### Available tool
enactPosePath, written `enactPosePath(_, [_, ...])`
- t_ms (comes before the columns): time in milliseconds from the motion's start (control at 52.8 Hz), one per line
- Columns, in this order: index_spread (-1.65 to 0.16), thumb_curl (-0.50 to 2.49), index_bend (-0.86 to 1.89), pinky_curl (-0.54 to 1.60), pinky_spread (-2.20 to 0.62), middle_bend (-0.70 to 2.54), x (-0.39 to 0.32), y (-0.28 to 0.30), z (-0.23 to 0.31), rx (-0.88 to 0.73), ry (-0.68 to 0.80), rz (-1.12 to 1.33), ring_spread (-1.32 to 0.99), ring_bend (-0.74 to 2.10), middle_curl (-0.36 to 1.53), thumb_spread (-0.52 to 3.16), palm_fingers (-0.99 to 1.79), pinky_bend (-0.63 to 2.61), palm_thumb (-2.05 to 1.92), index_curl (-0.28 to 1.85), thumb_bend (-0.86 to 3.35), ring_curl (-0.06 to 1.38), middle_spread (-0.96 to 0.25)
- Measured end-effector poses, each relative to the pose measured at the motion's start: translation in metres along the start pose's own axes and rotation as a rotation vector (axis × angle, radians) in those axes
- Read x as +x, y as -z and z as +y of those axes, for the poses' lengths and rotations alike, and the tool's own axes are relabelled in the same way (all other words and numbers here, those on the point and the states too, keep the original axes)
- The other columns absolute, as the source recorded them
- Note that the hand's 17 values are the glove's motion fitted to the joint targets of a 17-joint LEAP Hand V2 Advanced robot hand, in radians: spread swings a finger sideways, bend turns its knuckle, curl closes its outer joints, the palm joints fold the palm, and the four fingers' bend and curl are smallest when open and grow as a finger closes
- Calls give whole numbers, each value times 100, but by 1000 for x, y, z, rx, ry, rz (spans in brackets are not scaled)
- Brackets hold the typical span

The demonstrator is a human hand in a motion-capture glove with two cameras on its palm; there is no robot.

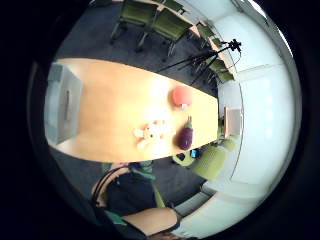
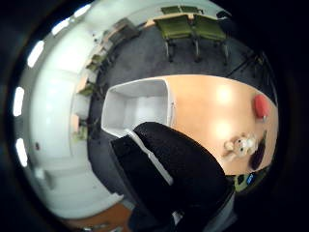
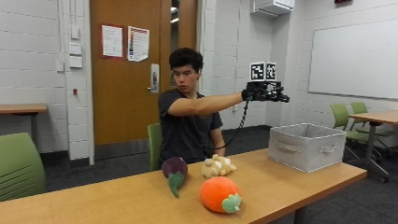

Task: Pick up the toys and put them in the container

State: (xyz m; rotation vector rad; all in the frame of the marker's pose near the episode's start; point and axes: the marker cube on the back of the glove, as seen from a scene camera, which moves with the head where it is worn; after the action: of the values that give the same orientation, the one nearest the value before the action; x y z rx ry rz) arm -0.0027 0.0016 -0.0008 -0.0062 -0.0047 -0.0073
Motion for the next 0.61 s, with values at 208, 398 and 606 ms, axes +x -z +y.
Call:
enactPosePath(208, [-17, 0, 24, 16, -11, 23, 7, -2, 5, -3, 3, -18, -24, 19, 13, 87, 15, 38, -16, 16, -10, 6, -8])
enactPosePath(398, [-21, 1, 22, 21, -13, 23, 25, 2, 25, -20, 11, -15, -29, 19, 19, 102, 12, 38, -16, 23, -10, 10, -10])
enactPosePath(606, [-22, 2, 20, 24, -12, 22, 65, 4, 56, 2, -2, -11, -31, 20, 24, 107, 12, 37, -17, 28, -11, 13, -10])
